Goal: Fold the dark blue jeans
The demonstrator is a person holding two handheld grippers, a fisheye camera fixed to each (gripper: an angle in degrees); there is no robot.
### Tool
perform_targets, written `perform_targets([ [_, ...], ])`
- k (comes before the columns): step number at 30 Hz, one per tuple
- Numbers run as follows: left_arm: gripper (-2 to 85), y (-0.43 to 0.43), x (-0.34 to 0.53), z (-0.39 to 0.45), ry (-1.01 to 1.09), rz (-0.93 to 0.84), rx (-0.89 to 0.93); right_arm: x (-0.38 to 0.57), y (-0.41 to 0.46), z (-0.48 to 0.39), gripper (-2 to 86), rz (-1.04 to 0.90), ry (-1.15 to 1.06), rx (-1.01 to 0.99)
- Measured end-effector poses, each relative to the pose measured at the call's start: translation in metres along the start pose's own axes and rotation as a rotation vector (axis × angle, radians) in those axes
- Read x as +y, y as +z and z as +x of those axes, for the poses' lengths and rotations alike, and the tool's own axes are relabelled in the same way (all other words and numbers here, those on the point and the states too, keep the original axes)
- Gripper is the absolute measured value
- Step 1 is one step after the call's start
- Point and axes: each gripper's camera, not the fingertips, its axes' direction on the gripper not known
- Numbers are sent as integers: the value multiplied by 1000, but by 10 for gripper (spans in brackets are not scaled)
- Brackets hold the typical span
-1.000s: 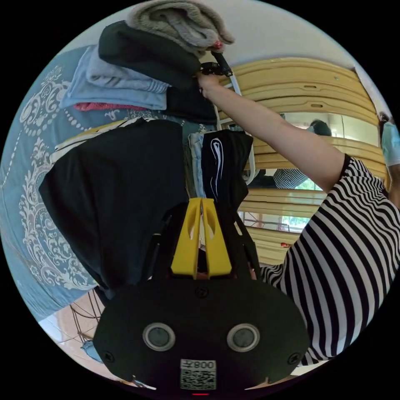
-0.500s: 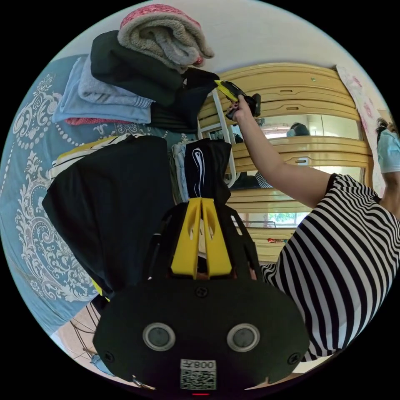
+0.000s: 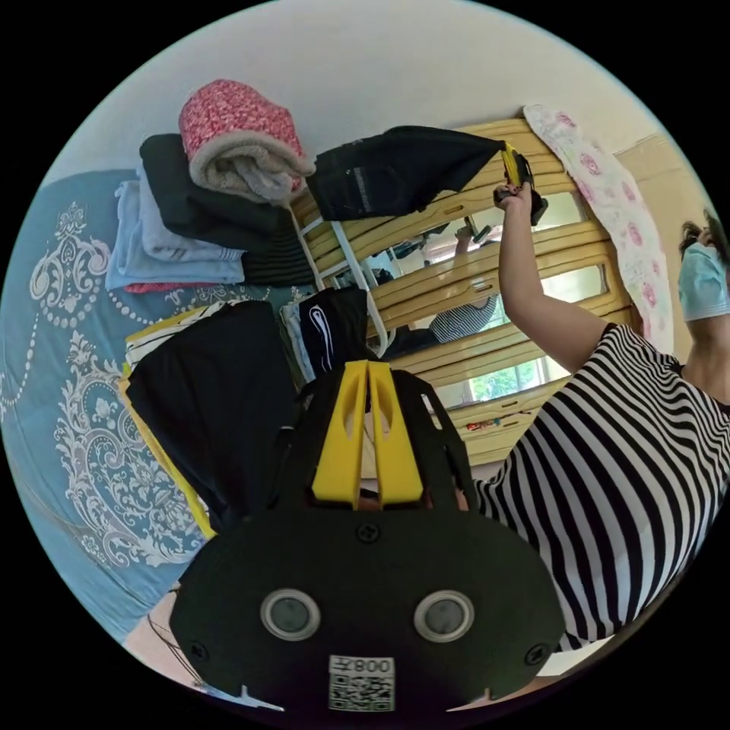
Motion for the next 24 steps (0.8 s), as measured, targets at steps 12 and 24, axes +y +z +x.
perform_targets([
  [12,159,-28,75,209,391,252,-113,101,-64,-289,7,-2,-277,-218],
  [24,144,-20,228,423,633,345,-345,252,38,-402,7,-142,-195,-673],
])
